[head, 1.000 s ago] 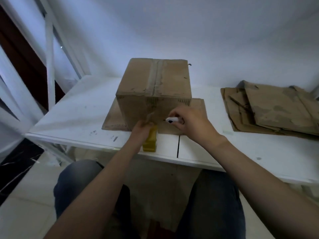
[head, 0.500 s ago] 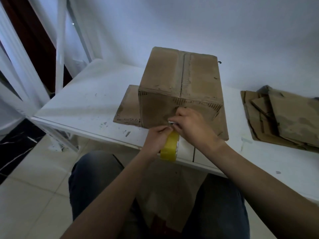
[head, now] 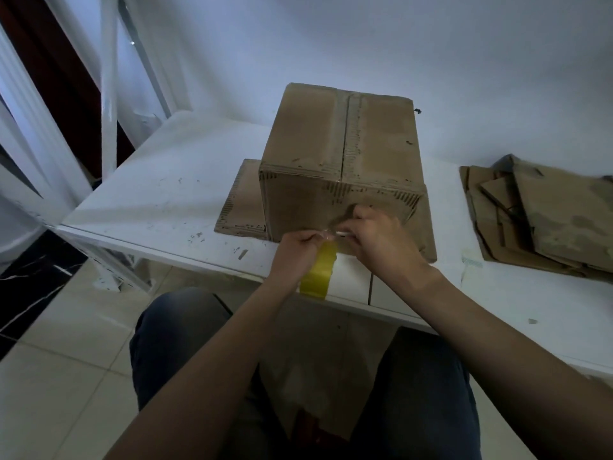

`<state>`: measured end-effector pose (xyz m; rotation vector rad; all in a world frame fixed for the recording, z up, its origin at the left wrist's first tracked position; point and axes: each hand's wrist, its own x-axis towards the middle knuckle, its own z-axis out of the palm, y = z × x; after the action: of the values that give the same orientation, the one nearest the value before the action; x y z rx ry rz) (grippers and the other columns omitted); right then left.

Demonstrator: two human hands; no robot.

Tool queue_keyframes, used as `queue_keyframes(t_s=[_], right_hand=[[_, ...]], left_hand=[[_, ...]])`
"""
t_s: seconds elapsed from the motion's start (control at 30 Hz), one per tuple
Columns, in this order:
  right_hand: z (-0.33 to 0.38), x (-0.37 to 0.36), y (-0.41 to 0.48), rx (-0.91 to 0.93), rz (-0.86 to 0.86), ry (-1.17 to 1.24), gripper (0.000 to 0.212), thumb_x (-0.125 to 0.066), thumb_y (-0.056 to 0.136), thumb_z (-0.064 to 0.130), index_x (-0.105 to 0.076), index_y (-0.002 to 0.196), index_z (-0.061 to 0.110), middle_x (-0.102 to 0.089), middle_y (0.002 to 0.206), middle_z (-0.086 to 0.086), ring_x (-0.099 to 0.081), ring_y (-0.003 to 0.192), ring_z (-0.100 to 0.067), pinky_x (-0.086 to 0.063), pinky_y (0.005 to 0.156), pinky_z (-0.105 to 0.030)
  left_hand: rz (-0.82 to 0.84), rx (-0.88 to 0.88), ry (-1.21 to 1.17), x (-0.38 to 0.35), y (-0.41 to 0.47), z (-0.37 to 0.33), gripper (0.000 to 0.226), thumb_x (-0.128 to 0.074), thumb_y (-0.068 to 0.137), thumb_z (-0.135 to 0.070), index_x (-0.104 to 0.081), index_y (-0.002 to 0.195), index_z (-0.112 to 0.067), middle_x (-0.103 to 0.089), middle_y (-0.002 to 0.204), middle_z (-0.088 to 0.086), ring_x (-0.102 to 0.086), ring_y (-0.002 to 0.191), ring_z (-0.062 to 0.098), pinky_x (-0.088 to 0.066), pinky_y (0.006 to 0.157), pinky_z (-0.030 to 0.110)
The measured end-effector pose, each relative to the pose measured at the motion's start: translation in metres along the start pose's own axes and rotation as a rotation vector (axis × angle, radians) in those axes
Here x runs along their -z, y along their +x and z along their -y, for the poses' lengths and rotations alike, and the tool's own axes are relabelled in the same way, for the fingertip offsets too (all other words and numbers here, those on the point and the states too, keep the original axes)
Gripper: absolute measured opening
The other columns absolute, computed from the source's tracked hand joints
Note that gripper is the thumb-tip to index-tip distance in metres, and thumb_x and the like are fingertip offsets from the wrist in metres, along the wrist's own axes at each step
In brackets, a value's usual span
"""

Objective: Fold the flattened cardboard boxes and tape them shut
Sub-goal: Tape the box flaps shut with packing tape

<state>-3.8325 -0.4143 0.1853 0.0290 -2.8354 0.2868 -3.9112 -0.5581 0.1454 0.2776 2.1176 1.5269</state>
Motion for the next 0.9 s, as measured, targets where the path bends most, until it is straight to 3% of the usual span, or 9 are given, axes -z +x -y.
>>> queue_keyframes(t_s=[0.1, 0.17, 0.3, 0.4, 0.53, 0.6, 0.7, 0.8, 0.9], right_hand=[[-0.014, 0.003, -0.014, -0.056, -0.001, 0.009, 0.021, -0.077, 0.082, 0.008, -0.077, 0.101, 0.016, -0.068, 0.094, -0.004, -0.064, 0.09, -0.027, -0.051, 0.075, -0.035], [-0.027, 0.004, -0.026, -0.105, 0.02, 0.021, 0.02, -0.076, 0.083, 0.009, -0.077, 0.101, 0.017, -0.069, 0.097, -0.003, -0.064, 0.092, -0.025, -0.052, 0.077, -0.035], [-0.054, 0.004, -0.056, -0.242, 0.098, 0.113, 0.015, -0.075, 0.087, 0.013, -0.074, 0.101, 0.017, -0.07, 0.098, -0.001, -0.064, 0.089, -0.019, -0.045, 0.074, -0.027], [-0.08, 0.003, -0.08, -0.465, 0.183, 0.2, 0.011, -0.076, 0.087, 0.019, -0.071, 0.097, 0.02, -0.068, 0.092, 0.004, -0.062, 0.086, -0.015, -0.043, 0.071, -0.026], [-0.11, -0.006, -0.107, -0.661, 0.316, 0.345, 0.013, -0.079, 0.085, 0.021, -0.07, 0.091, 0.027, -0.068, 0.1, 0.001, -0.063, 0.095, -0.016, -0.04, 0.068, -0.019], [-0.118, -0.011, -0.115, -0.68, 0.333, 0.381, 0.015, -0.079, 0.085, 0.019, -0.073, 0.097, 0.026, -0.07, 0.107, -0.002, -0.064, 0.103, -0.019, -0.041, 0.075, -0.02], [-0.12, -0.01, -0.118, -0.673, 0.334, 0.356, 0.036, -0.077, 0.088, 0.021, -0.07, 0.123, 0.016, -0.066, 0.126, -0.006, -0.06, 0.116, -0.022, -0.038, 0.088, -0.021], [-0.114, 0.003, -0.109, -0.587, 0.208, 0.277, 0.032, -0.066, 0.095, 0.019, -0.067, 0.126, 0.01, -0.064, 0.116, -0.01, -0.06, 0.115, -0.03, -0.037, 0.086, -0.023], [-0.098, 0.027, -0.089, -0.447, -0.123, 0.174, 0.029, -0.053, 0.102, 0.021, -0.064, 0.125, 0.008, -0.062, 0.111, -0.012, -0.06, 0.104, -0.036, -0.045, 0.085, -0.037]], left_hand=[[0.017, 0.031, -0.038, -0.002, -0.004, -0.002, 0.011, -0.067, 0.094, -0.025, -0.075, 0.086, -0.027, -0.068, 0.064, -0.016, -0.064, 0.056, -0.005, -0.045, 0.049, 0.01], [0.014, 0.039, -0.024, -0.002, -0.007, -0.004, 0.01, -0.067, 0.094, -0.025, -0.075, 0.09, -0.024, -0.067, 0.059, -0.021, -0.062, 0.052, -0.008, -0.043, 0.046, 0.008], [-0.017, 0.058, 0.079, -0.006, -0.008, -0.007, 0.018, -0.06, 0.097, -0.031, -0.077, 0.095, -0.028, -0.068, 0.077, -0.017, -0.064, 0.073, 0.006, -0.054, 0.072, 0.026], [-0.054, 0.069, 0.155, -0.011, -0.011, -0.008, 0.014, -0.057, 0.098, -0.036, -0.069, 0.09, -0.036, -0.064, 0.083, -0.014, -0.061, 0.08, 0.009, -0.05, 0.08, 0.031], [-0.088, 0.037, 0.223, -0.019, -0.018, -0.012, 0.014, -0.057, 0.098, -0.035, -0.071, 0.1, -0.032, -0.064, 0.091, -0.006, -0.061, 0.089, 0.016, -0.048, 0.088, 0.034], [-0.1, 0.024, 0.248, -0.022, -0.022, -0.015, 0.012, -0.058, 0.098, -0.036, -0.07, 0.099, -0.034, -0.063, 0.093, -0.007, -0.059, 0.09, 0.016, -0.045, 0.086, 0.032], [-0.121, 0.013, 0.313, -0.024, -0.029, -0.019, 0.027, -0.056, 0.099, -0.04, -0.071, 0.119, -0.029, -0.058, 0.102, -0.009, -0.053, 0.098, 0.016, -0.038, 0.087, 0.031], [-0.139, 0.006, 0.349, -0.021, -0.034, -0.023, 0.033, -0.055, 0.099, -0.04, -0.067, 0.127, -0.027, -0.054, 0.107, -0.01, -0.049, 0.1, 0.015, -0.036, 0.088, 0.031], [-0.147, 0.004, 0.374, -0.013, -0.036, -0.027, 0.026, -0.056, 0.098, -0.041, -0.07, 0.118, -0.032, -0.061, 0.111, -0.007, -0.055, 0.103, 0.019, -0.044, 0.093, 0.036]])
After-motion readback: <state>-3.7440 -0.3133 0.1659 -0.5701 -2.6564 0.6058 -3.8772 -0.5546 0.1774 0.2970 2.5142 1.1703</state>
